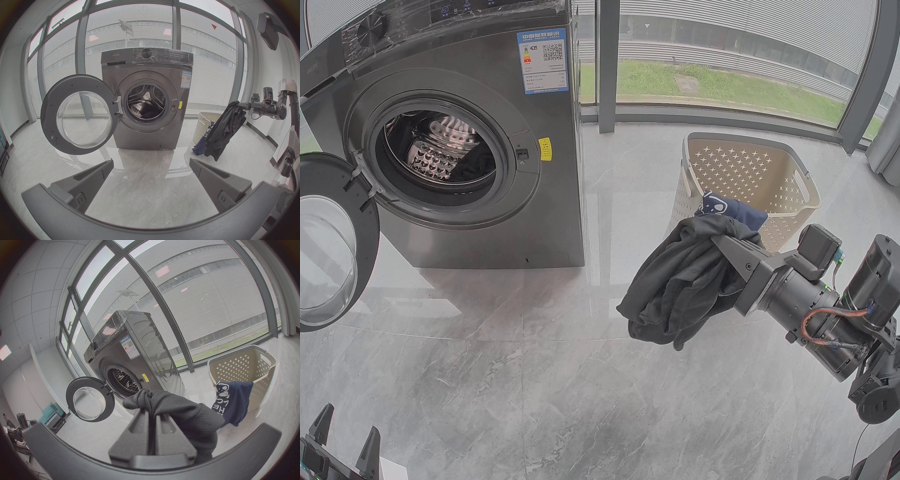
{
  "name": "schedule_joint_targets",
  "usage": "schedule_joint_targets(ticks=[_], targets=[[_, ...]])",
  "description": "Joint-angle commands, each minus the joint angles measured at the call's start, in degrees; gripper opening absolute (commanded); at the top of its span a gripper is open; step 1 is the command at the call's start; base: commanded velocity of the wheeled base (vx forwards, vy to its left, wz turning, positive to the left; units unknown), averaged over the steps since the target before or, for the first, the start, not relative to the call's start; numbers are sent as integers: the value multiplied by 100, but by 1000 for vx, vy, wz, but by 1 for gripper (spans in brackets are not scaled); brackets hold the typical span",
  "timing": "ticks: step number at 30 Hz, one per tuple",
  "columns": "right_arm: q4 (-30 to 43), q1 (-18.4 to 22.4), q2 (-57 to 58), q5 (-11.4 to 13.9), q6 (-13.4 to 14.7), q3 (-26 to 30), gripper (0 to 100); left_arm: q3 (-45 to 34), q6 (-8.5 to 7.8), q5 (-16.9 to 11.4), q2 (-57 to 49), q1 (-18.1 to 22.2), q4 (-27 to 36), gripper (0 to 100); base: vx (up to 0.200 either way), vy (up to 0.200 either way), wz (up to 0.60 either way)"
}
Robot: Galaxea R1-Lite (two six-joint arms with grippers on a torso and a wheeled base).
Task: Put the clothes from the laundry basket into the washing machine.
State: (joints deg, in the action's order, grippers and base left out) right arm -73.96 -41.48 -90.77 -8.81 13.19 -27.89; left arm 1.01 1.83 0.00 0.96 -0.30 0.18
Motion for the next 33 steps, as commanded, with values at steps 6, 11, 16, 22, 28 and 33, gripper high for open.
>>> schedule_joint_targets(ticks=[6, 11, 16, 22, 28, 33], targets=[[-4, 0, -37, 2, -1, 12, 0, -92, -7, -9, -70, -13, -1, 100, 0, 133, 0], [-4, 0, -46, 11, -1, 47, 0, -92, -7, 0, -70, -13, -1, 100, 0, 200, 0], [-4, 0, -46, 11, -1, 65, 0, -92, 2, 0, -70, -13, -1, 100, 0, 200, 0], [-4, 0, -46, 11, -1, 73, 0, -92, 2, 0, -70, -13, -1, 100, 0, 133, 0], [-4, 0, -46, 11, -9, 100, 0, -92, 2, 0, -70, -13, -1, 100, 0, 0, 0], [-4, -9, -46, 11, -9, 109, 0, -92, 2, 0, -70, -13, -1, 100, 0, 0, 0]])
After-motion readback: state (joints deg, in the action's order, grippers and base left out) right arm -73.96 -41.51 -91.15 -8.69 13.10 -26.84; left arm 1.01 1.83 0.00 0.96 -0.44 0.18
